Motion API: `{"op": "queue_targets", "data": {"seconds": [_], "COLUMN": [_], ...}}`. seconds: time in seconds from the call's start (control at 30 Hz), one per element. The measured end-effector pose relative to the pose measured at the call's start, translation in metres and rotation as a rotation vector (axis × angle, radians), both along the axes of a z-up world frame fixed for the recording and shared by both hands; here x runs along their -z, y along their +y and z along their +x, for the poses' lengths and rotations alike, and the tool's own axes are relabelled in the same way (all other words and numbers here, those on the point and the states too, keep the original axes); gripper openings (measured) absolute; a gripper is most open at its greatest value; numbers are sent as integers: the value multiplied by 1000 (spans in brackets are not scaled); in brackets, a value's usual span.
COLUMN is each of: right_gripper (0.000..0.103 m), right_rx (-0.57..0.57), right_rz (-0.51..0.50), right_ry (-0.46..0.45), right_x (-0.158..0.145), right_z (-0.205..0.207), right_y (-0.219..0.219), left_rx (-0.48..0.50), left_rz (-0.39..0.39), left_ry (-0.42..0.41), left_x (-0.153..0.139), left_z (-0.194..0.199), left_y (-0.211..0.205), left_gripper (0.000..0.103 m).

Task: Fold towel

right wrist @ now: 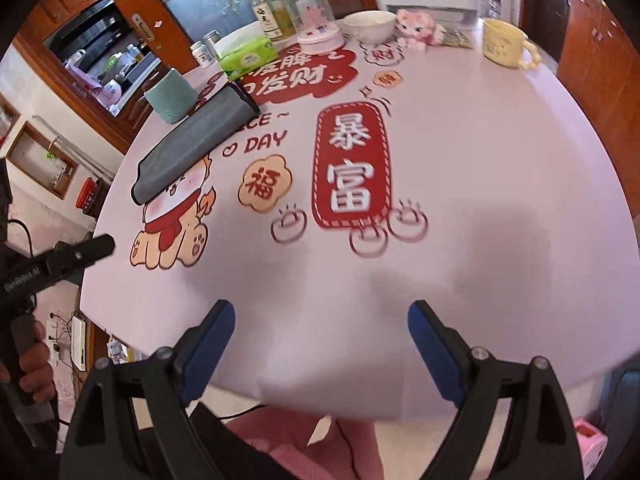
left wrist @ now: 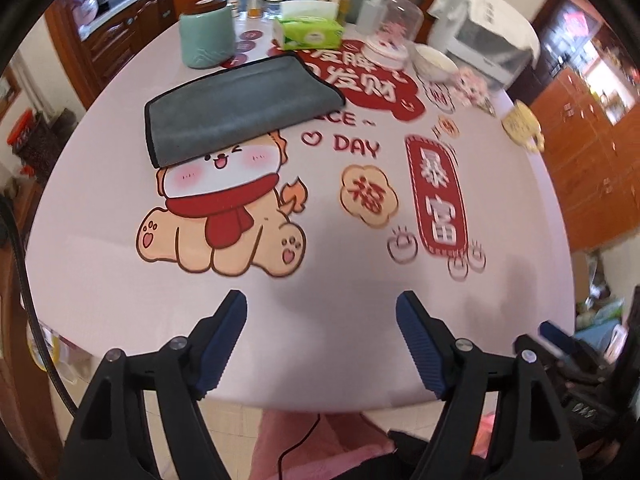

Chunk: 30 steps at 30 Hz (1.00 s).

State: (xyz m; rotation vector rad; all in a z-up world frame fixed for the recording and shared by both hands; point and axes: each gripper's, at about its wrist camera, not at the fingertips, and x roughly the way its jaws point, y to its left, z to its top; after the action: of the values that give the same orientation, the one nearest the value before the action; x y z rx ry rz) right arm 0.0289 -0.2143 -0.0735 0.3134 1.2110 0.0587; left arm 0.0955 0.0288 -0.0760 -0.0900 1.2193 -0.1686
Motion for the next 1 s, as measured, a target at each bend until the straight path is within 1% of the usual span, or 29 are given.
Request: {"op": "queue_targets", "data": {"seconds": [0.07, 0.17, 0.2, 0.27, 0.33, 0.4, 0.53, 0.63, 0.7, 0.77, 0.87, 0.93, 1.0], "right_gripper": [89, 89, 89, 89, 89, 90, 94, 94, 96, 98, 101, 103, 103], "right_rx": [19, 42, 50, 62, 68, 68, 81, 96, 99, 97, 95, 95, 101], "right_rz": [1, 1, 0, 6, 21, 30, 37, 56, 77, 60, 29, 9, -7], "right_ry": [5, 5, 3, -3, -8, -10, -49, -72, -93, -128, -174, -183, -191], "right_x": [-7, -20, -23, -32, -41, -46, -64, -74, -81, -90, -99, -101, -102], "right_z": [-11, -26, -29, -36, -43, -46, -51, -55, -57, -58, -61, -64, -66], "right_y": [-3, -3, -2, 1, 6, 11, 22, 28, 33, 39, 48, 52, 56], "left_rx": [14, 14, 16, 19, 27, 28, 41, 37, 33, 23, 14, 4, -9], "left_rz": [15, -1, 3, 9, 22, 19, 30, 40, 32, 39, 40, 49, 55], "left_ry": [-1, 2, -8, -31, -50, -64, -98, -122, -138, -175, -219, -239, -257], "left_x": [-4, -14, -19, -28, -38, -43, -54, -61, -66, -72, -80, -83, -85], "left_z": [-7, -15, -18, -23, -30, -33, -48, -55, -57, -60, -64, -66, -69], "left_y": [-4, -1, 0, 2, 3, 5, 8, 13, 16, 19, 22, 23, 24], "left_gripper": [76, 76, 77, 81, 82, 82, 82, 86, 88, 94, 100, 102, 102]}}
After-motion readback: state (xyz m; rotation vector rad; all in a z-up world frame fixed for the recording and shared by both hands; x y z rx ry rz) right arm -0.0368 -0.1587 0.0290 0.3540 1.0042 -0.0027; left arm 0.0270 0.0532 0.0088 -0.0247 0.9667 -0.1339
